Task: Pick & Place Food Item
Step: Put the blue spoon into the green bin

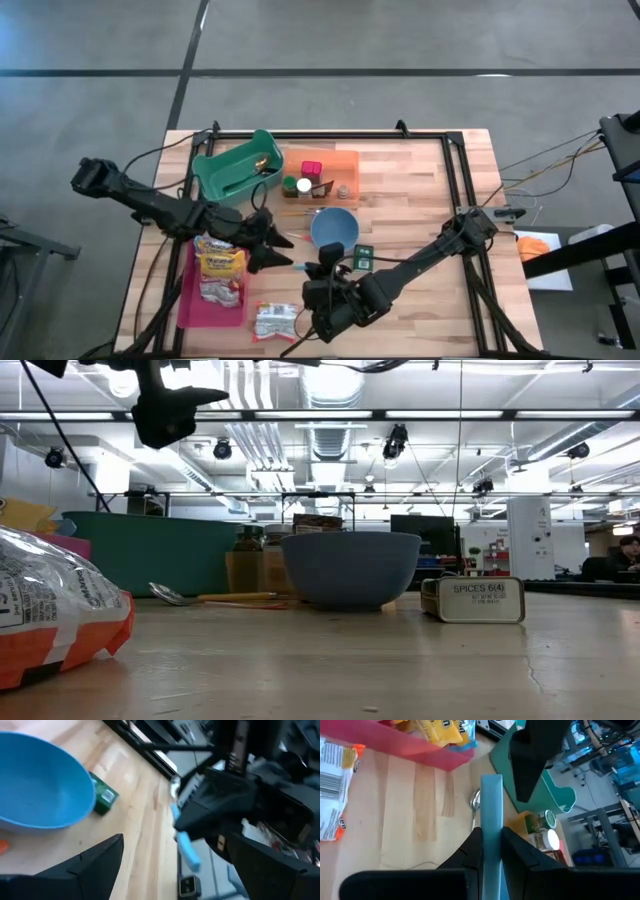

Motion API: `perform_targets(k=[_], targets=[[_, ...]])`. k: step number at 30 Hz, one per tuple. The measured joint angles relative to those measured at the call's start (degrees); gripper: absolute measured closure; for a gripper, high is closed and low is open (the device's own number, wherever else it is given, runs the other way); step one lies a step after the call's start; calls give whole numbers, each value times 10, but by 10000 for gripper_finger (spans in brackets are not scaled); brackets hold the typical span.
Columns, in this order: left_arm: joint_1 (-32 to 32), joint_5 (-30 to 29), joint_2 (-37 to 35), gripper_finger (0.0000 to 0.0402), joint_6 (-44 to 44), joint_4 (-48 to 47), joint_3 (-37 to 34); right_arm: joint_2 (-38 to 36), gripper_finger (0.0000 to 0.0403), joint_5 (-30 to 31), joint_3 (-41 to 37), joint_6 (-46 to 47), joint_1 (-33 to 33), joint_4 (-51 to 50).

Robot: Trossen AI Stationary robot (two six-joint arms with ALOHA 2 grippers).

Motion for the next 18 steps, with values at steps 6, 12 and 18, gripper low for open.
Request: perform_targets(k=[6,12,18], targets=[[-25,-63,5,42,-8,23,0,0,368,16,3,-6,-5,-1],[-36,-83,42,54,-8,67,0,0,368,42,3,-9,-13,0],[-35,-89,76,104,-7,113,0,0,368,44,7,-14,-15,2]])
